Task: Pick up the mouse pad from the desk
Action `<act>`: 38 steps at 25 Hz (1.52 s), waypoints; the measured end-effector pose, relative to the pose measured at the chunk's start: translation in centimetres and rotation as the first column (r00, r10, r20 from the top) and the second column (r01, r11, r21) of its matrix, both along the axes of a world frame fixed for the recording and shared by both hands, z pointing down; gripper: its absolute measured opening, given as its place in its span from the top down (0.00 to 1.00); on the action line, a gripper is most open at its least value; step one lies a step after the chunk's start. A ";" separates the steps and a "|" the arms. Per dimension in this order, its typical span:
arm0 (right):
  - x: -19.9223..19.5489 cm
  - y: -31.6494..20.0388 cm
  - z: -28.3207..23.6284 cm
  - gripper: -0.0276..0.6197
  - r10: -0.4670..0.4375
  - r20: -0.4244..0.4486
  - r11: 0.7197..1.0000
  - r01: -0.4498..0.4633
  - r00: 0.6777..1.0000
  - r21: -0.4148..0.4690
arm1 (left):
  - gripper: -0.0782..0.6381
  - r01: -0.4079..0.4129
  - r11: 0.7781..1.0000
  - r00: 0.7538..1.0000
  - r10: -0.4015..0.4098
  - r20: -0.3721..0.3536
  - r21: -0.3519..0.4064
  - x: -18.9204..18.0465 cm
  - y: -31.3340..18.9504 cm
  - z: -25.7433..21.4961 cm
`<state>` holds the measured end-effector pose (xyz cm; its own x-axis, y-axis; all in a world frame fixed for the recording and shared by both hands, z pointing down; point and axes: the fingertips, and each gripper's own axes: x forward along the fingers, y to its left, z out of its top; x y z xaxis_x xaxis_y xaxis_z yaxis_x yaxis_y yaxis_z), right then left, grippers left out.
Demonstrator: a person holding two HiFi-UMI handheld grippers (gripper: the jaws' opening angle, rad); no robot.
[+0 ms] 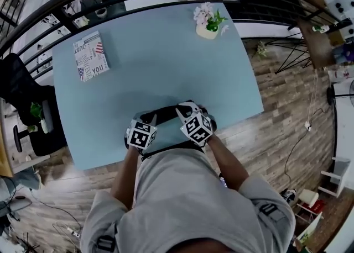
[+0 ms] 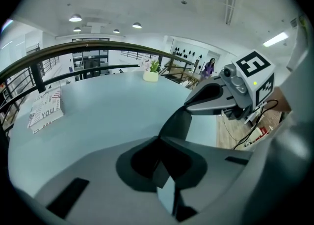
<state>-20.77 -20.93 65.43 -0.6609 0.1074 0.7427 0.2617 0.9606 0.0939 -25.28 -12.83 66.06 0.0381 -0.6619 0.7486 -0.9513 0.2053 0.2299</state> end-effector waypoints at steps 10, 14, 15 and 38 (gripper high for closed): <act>-3.8 -2.3 -2.4 0.93 0.016 0.084 0.999 -0.013 0.996 -0.033 | 0.86 0.098 0.994 0.991 -0.102 0.087 0.050 -3.2 -2.2 -2.8; -5.2 -3.3 -4.4 0.93 0.052 0.142 0.997 -0.043 0.988 -0.069 | 0.86 0.123 0.988 0.984 -0.135 0.120 0.098 -4.7 -3.5 -4.7; -5.5 -3.5 -4.8 0.93 0.060 0.154 0.996 -0.048 0.986 -0.075 | 0.86 0.122 0.987 0.982 -0.136 0.132 0.107 -5.0 -3.9 -5.3; -10.6 -5.0 -18.8 0.93 0.196 0.471 0.978 -0.135 0.860 -0.160 | 0.86 0.174 0.890 0.926 -0.294 0.238 0.421 -10.3 -6.8 -19.0</act>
<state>-31.41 -25.96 46.65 -0.9482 0.0312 0.3162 0.0497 0.9975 0.0505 -35.54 -19.64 47.03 -0.3314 -0.8611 0.3856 -0.9221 0.3821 0.0608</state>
